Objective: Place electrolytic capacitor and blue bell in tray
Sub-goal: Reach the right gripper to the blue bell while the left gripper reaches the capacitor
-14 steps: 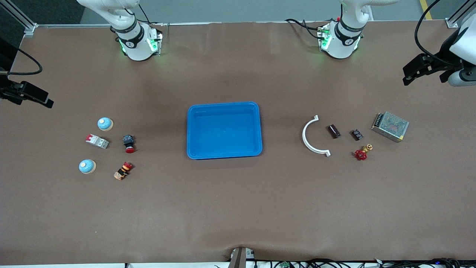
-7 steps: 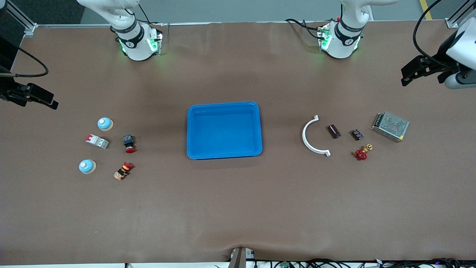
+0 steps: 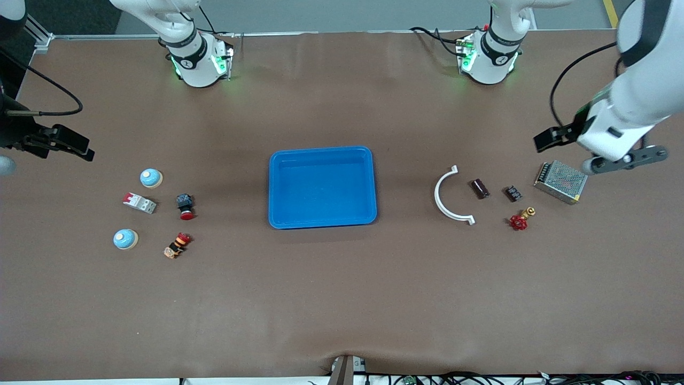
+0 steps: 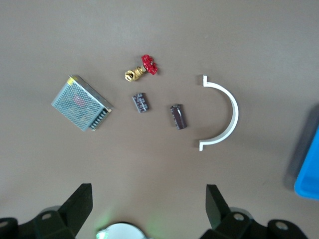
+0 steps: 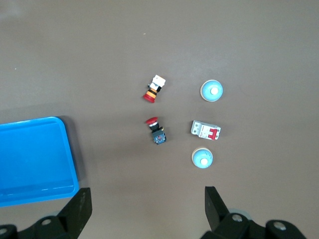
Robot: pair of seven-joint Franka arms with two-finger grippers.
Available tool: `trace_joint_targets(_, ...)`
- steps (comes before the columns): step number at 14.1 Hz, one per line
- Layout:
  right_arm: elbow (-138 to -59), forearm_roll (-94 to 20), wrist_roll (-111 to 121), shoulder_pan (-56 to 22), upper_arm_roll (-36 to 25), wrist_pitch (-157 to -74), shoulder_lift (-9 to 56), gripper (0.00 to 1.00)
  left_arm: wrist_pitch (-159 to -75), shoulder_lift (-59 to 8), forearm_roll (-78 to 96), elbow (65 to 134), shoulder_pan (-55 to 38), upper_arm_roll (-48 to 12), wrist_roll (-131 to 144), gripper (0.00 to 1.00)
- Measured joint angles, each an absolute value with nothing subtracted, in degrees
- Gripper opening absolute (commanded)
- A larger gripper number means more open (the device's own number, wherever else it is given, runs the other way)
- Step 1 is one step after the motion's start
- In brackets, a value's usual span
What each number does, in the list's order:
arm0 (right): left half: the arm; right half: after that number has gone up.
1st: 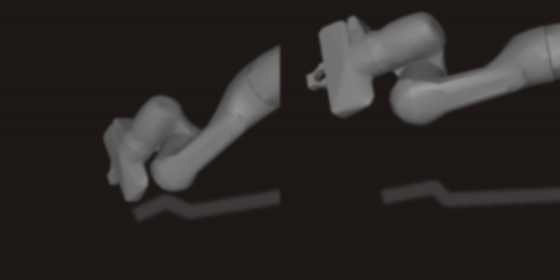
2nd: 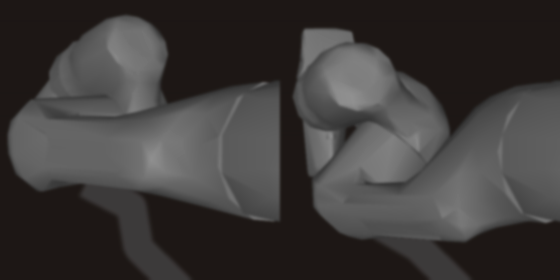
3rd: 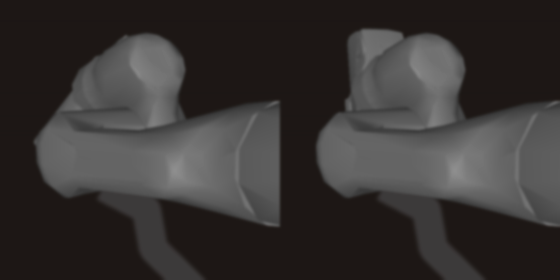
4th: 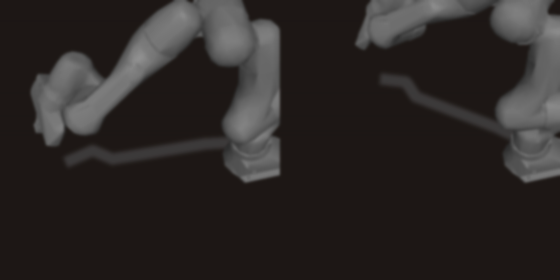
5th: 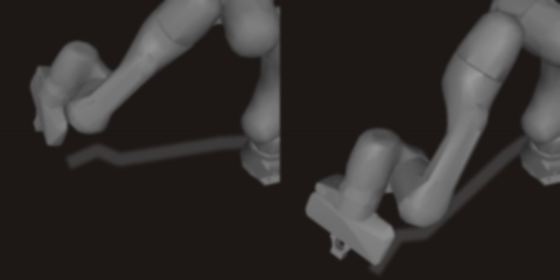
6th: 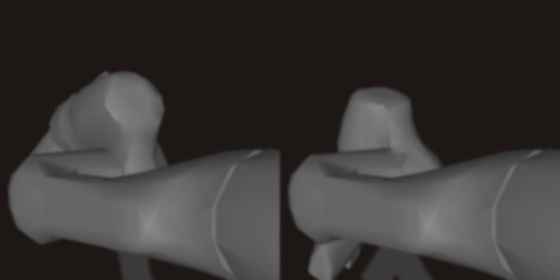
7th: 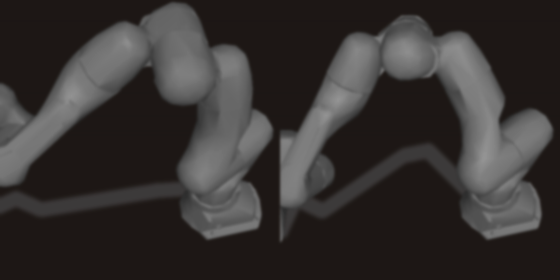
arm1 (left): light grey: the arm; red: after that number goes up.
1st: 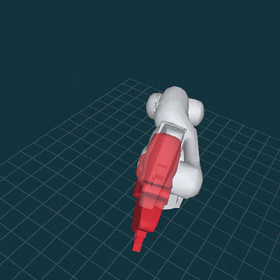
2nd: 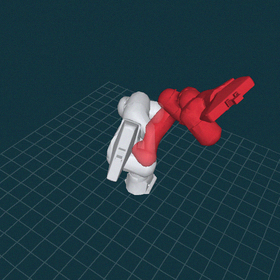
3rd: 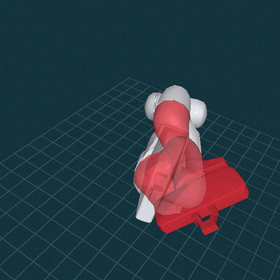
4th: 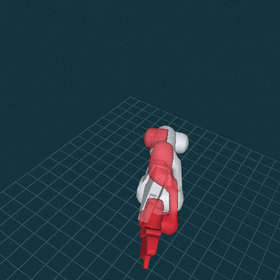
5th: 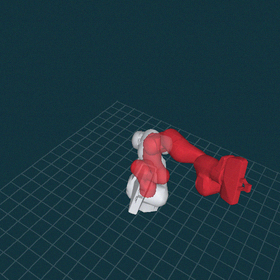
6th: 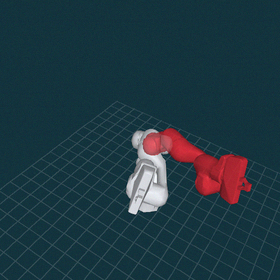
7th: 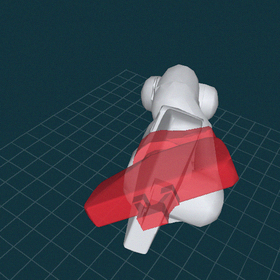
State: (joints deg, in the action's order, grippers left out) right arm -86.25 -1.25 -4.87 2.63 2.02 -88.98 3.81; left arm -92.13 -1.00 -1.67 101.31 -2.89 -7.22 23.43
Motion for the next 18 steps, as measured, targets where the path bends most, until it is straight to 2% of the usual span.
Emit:
trace_joint_targets(4, -87.0, 1.5, -4.9, 3.4, 1.7, -93.8, 8.6, 1.00, -104.6, -1.1, -1.7, 113.6, -3.1, -9.9, 33.4, 1.00)
trace_joint_targets(9, -87.7, 1.9, 0.0, 7.9, 1.6, -102.1, 17.3, 1.00, -120.7, -1.3, -1.7, 127.4, -2.8, -9.9, 39.1, 1.00)
trace_joint_targets(14, -88.9, 1.8, 3.3, 11.3, 1.5, -110.8, 25.0, 1.00, -130.0, -4.7, -1.7, 132.7, -2.8, -10.0, 46.6, 1.00)
trace_joint_targets(18, -97.9, 1.8, 3.6, 11.6, 1.6, -125.8, 26.4, 1.00, -138.2, -10.0, -1.7, 134.5, -2.7, -10.1, 49.0, 0.94)
